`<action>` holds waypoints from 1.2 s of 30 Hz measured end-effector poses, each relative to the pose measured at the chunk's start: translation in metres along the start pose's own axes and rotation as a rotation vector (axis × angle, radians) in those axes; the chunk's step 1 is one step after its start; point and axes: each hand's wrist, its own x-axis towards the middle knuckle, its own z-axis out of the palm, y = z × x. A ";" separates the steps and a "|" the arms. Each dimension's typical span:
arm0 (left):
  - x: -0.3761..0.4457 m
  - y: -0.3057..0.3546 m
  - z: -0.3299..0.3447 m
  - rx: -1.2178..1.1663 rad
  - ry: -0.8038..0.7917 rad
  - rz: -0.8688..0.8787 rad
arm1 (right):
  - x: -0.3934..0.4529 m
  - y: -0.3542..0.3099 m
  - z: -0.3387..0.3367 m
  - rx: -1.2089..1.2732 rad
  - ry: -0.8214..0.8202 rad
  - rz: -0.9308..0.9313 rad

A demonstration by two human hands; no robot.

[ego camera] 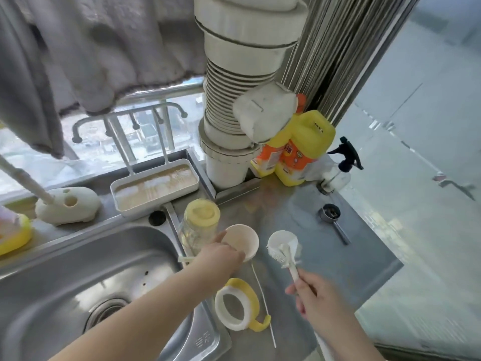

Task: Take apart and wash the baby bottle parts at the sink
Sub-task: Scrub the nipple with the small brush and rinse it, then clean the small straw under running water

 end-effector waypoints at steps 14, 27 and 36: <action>-0.015 -0.018 0.040 -0.198 0.705 0.180 | 0.040 -0.015 0.010 0.129 -0.026 0.032; -0.036 -0.026 0.098 -0.352 0.809 -0.208 | 0.102 -0.006 0.043 -0.313 0.135 -0.079; -0.022 -0.033 0.093 -0.218 0.749 -0.255 | 0.080 0.003 0.039 -0.423 0.131 -0.154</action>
